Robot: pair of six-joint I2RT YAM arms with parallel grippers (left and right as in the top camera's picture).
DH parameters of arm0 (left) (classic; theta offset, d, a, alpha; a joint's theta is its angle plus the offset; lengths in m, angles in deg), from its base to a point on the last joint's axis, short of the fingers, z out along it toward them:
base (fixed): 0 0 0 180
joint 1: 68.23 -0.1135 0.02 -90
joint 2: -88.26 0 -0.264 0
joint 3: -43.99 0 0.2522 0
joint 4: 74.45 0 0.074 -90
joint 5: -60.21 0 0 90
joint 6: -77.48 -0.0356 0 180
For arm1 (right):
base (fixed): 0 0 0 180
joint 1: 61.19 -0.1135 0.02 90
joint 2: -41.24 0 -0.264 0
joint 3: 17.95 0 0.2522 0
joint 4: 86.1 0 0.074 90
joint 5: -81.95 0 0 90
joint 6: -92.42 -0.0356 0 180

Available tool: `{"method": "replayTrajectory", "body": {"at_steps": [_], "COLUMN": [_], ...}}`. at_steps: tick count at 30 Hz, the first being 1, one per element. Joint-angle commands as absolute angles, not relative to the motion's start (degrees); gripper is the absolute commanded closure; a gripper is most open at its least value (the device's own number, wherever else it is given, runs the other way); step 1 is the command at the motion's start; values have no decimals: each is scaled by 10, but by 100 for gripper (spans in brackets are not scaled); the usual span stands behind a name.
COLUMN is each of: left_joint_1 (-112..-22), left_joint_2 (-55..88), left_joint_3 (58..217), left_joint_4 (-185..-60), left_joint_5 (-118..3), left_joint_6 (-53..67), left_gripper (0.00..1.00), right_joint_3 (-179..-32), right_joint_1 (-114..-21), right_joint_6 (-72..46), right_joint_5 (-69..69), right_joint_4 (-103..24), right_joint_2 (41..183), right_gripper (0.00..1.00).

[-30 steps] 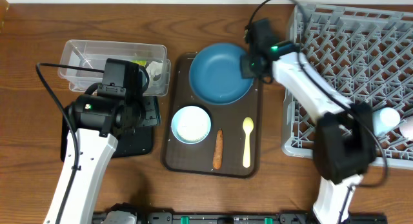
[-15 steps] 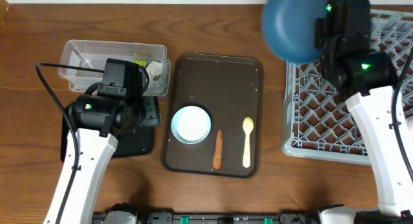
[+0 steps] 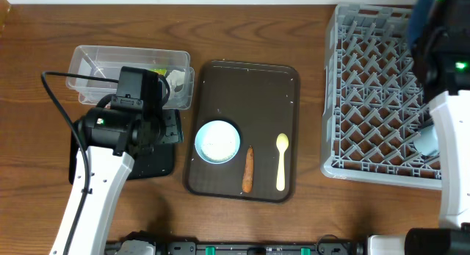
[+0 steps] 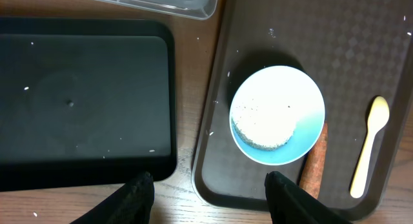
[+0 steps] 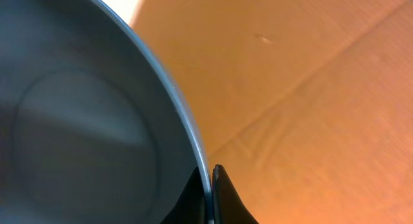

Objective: Sort waste into correct bins and load items into the dishwasher rack
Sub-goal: 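Lift the blue plate with the right gripper and carry it to the rack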

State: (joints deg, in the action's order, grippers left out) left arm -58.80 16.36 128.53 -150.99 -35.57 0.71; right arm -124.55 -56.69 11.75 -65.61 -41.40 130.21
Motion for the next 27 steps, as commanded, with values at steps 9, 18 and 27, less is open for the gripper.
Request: {"method": "replayTrajectory", "body": {"at_steps": [9,18,27], "left_joint_1": [-590,-590,-590], "left_joint_2": [160,160,160], "left_joint_3": [1282,1282,1282], "left_joint_4": [-1511,-1512,-1511], "left_joint_5": [-349,-349,-349], "left_joint_6": [0,0,2], "left_gripper": [42,42,42], "right_joint_3": [-1247,-1247,-1247], "right_joint_1": [-463,-435,-409], "right_joint_6": [185,382,502], "right_joint_5": [-713,-756,-721], "right_joint_4": [-489,-677,-715], "right_joint_2": [1374,1459,1526], "right_gripper": [99,99,99]}}
